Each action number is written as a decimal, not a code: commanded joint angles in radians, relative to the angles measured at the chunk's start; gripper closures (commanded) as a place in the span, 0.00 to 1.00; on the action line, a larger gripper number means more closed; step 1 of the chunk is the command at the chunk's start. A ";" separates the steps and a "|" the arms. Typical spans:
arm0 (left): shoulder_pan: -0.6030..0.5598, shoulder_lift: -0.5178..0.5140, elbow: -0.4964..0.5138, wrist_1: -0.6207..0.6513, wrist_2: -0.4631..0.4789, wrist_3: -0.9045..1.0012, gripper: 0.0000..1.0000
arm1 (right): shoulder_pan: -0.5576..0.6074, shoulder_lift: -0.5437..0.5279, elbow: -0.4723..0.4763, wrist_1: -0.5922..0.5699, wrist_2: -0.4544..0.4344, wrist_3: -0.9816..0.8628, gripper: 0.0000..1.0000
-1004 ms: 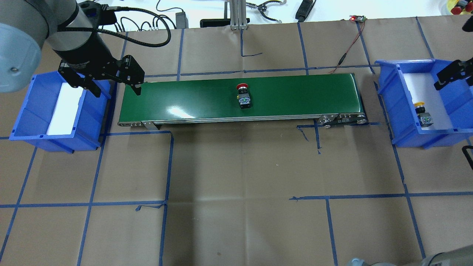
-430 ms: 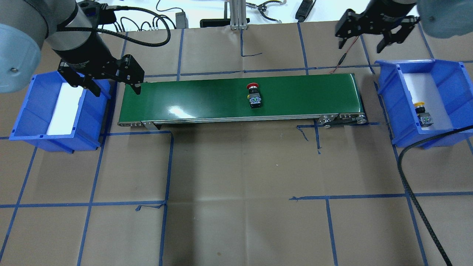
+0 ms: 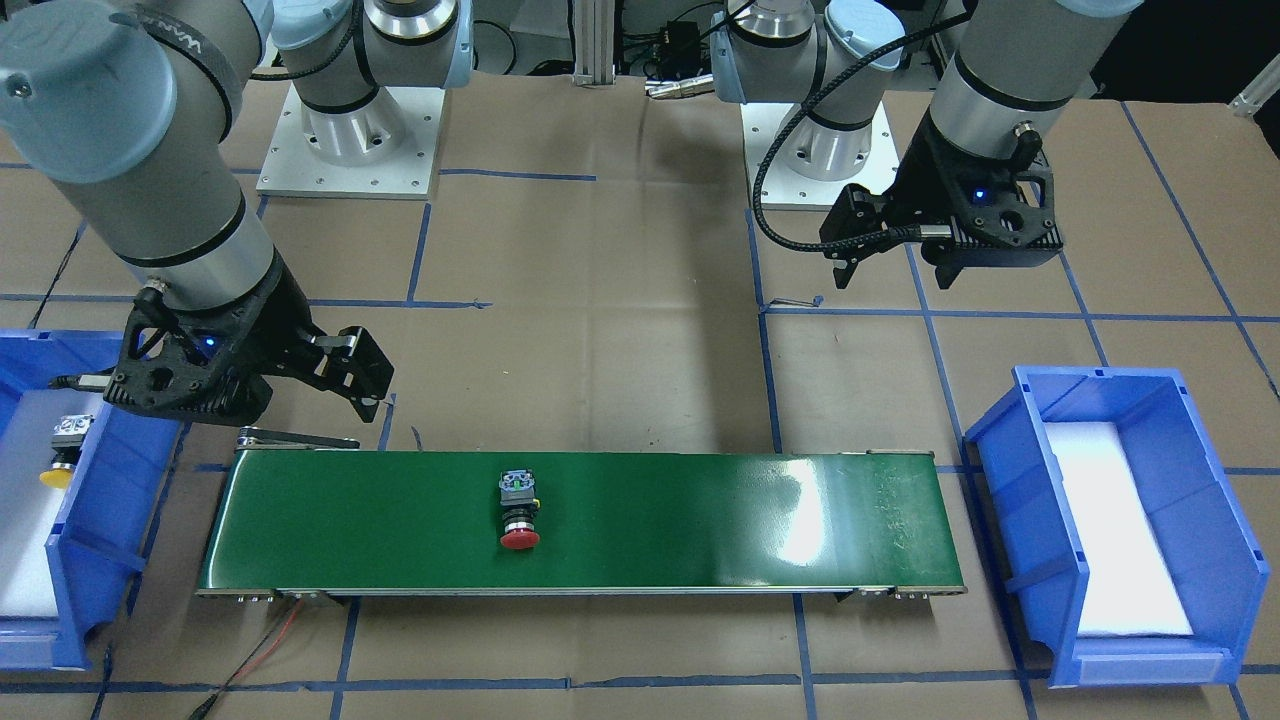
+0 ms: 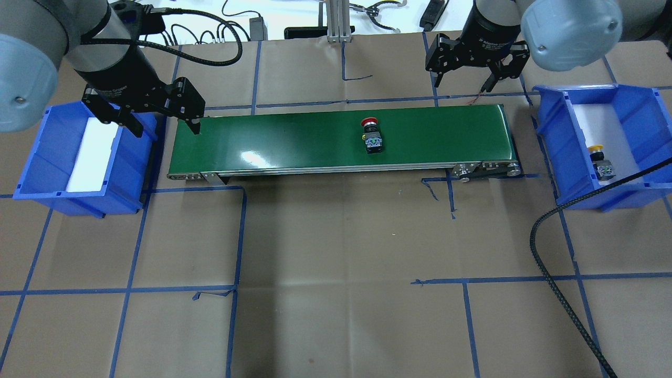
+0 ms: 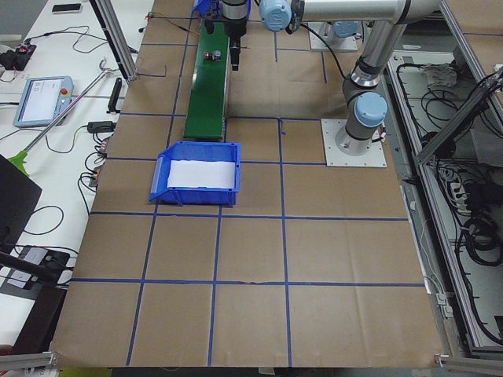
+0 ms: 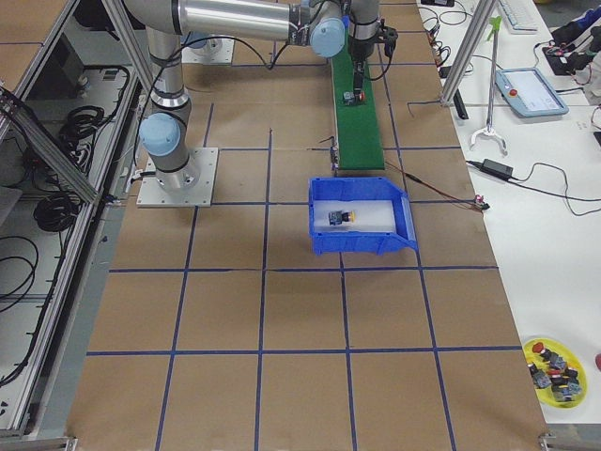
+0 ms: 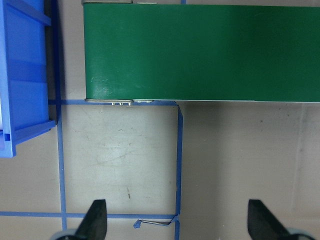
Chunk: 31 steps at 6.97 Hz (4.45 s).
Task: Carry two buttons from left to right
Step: 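Move the right gripper over the red button and close on it, then lift the red button with the right gripper and carry it to the bin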
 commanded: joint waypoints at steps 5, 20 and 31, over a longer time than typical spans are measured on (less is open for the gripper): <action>0.000 0.000 0.000 0.000 0.001 0.000 0.00 | 0.002 0.098 0.027 -0.112 0.008 -0.014 0.01; 0.000 0.000 0.003 0.001 -0.001 0.000 0.00 | 0.004 0.270 0.072 -0.180 0.016 -0.018 0.01; 0.002 0.000 0.006 0.001 -0.001 0.000 0.00 | -0.212 0.101 -0.052 0.006 -0.084 -0.334 0.98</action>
